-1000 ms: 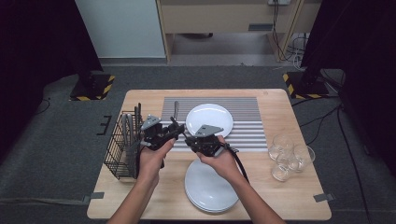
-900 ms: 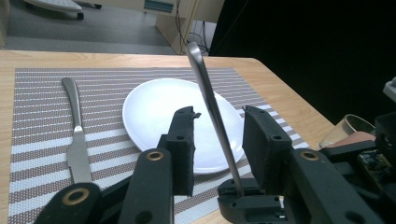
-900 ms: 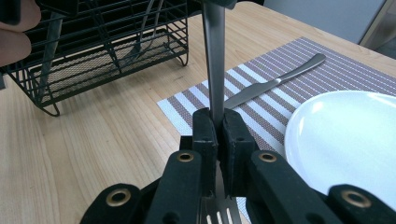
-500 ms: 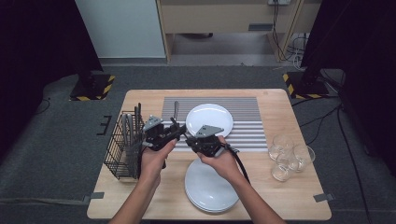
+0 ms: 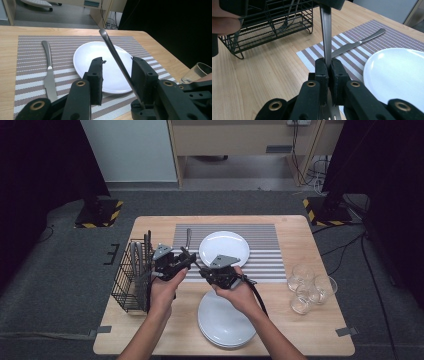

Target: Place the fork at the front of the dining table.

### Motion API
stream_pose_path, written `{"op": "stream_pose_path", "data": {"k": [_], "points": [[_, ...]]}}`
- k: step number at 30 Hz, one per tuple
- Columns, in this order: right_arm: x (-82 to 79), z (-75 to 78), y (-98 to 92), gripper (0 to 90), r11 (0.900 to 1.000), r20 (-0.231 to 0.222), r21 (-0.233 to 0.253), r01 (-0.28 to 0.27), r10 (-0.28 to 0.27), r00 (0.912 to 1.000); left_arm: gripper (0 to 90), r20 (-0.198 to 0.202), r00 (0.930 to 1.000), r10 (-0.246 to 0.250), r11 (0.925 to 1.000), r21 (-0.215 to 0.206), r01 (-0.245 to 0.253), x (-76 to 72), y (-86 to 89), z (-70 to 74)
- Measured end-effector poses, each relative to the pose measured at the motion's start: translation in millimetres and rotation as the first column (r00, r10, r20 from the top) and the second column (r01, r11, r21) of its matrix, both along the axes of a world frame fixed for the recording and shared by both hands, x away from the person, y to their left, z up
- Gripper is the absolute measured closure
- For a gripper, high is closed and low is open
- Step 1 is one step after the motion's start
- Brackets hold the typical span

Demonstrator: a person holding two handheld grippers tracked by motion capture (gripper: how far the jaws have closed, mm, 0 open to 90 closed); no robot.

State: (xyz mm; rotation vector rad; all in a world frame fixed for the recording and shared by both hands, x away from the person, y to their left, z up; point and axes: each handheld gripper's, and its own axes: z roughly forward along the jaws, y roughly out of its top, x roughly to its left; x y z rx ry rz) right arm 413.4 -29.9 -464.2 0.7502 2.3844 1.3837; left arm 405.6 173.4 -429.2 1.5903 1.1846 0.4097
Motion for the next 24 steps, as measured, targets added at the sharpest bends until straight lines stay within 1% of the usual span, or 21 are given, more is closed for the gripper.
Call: {"op": "stream_pose_path", "data": {"k": [2, 6, 8, 24], "points": [[0.2, 0.1, -0.5, 85.9, 1.0, -0.001, 0.001, 0.001, -0.001, 1.0, 62.0, 0.003, 1.0, 0.0, 0.9999, 0.01, 0.0, -0.5, -0.3, -0.5], [0.2, 0.2, -1.4, 86.0, 1.0, -0.003, 0.0, 0.0, 0.0, 1.0, 61.3, 0.001, 1.0, 0.003, 0.9999, 0.015, -0.003, -0.6, 0.0, -1.8], [0.2, 0.3, -1.8, 86.0, 1.0, -0.004, 0.001, 0.0, 0.0, 1.0, 62.5, 0.0, 1.0, 0.001, 0.9999, 0.013, -0.001, -0.3, 0.2, -2.3], [0.4, -0.1, -2.3, 86.1, 1.0, -0.012, 0.001, 0.0, 0.0, 0.9999, 61.4, -0.008, 1.0, 0.003, 0.9999, 0.01, -0.003, -0.3, 1.2, -4.0]]}}
